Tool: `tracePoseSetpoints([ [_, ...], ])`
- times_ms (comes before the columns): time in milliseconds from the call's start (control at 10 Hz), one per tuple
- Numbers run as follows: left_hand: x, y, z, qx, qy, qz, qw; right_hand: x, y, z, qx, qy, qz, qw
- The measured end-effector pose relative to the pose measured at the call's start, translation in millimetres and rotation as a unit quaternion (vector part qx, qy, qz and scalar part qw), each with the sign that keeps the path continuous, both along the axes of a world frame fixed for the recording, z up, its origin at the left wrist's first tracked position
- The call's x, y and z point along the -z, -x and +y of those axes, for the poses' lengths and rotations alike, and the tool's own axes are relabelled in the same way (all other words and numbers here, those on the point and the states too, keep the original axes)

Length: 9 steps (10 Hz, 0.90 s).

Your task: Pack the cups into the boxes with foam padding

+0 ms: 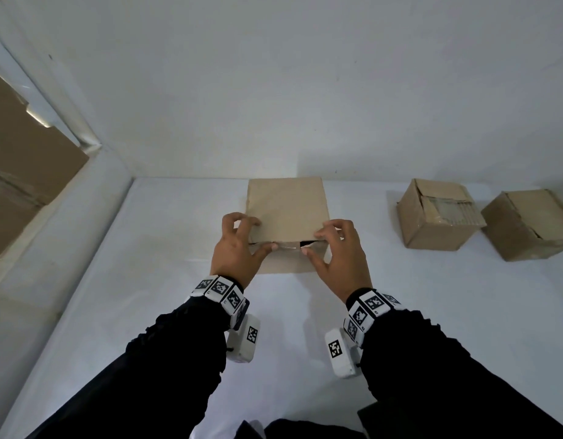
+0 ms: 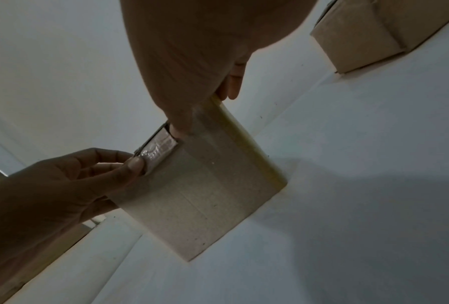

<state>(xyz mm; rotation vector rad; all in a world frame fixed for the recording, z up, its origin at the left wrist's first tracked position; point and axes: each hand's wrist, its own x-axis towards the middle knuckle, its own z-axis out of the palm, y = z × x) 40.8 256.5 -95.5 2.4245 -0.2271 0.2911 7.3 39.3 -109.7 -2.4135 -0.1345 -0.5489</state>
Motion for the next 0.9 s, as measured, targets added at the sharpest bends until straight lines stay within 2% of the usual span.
tracePoseSetpoints([
  [300, -8, -33, -26, -0.017, -0.049, 0.053, 0.997, -17, -23, -15, 0.04, 0.047, 0.057, 0.996],
  [400, -16, -41, -37, -0.025, -0.092, 0.088, 0.992, -27, -32, -19, 0.049, 0.08, 0.082, 0.992],
  [500, -17, -39, -38, -0.015, -0.155, 0.034, 0.987, -32, -31, -21, 0.037, 0.141, 0.1, 0.984],
  [600, -14, -26, -27, 0.029, -0.152, 0.033, 0.987, -29, -17, -33, -0.009, 0.184, 0.107, 0.977],
  [700, -10, -3, -10, 0.076, -0.138, 0.018, 0.987, -34, 4, -45, -0.041, 0.238, 0.15, 0.959],
  [800, -5, 28, 17, 0.059, -0.07, -0.003, 0.996, -64, 17, -69, -0.089, 0.232, 0.289, 0.925],
  [900, 1, 80, 52, -0.02, 0.046, -0.027, 0.998, -110, 33, -102, -0.178, 0.09, 0.448, 0.871],
])
